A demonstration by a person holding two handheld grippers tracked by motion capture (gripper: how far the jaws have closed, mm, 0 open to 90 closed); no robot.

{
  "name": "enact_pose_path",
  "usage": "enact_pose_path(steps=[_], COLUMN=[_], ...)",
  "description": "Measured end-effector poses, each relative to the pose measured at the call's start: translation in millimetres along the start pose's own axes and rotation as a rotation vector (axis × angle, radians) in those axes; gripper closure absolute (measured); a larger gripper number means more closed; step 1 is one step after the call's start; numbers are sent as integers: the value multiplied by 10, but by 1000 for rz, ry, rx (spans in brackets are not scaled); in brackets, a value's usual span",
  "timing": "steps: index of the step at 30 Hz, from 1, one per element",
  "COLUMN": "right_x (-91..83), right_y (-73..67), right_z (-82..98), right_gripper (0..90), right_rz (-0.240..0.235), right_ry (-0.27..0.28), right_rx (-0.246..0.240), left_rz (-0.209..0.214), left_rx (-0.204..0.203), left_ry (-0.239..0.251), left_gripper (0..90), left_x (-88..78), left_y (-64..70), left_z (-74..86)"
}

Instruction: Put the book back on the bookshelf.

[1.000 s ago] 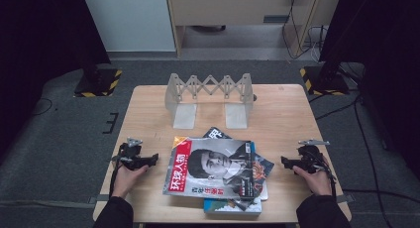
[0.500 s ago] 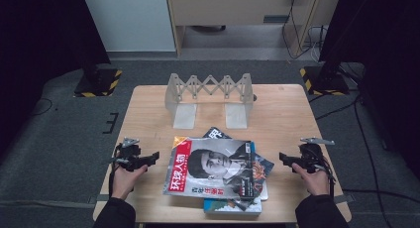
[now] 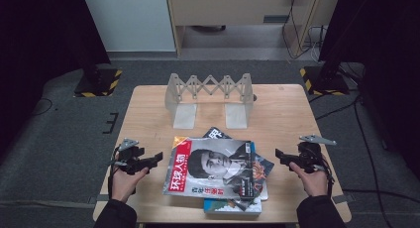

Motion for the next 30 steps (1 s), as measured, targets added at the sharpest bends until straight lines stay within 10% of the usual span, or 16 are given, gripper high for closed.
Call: enact_pose_path(steps=[30], right_x=[-33], right_y=[-592], right_z=[43], right_gripper=[84], right_rz=[-133], right_ry=[-12], right_rx=[-67], left_rz=[151], left_rx=[43], left_ry=[-22], left_gripper=[161], left_x=[-115], left_y=[395], left_z=[127])
Point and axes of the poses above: each handheld gripper's, and its own axes: x roughly forward along the jaws, z roughly out of its underside, y roughly to its right, the point moved 5 cm from there along x, roughly forward along the jaws, and after that the axes turned 8 degrees about x, right-handed, at the moved point
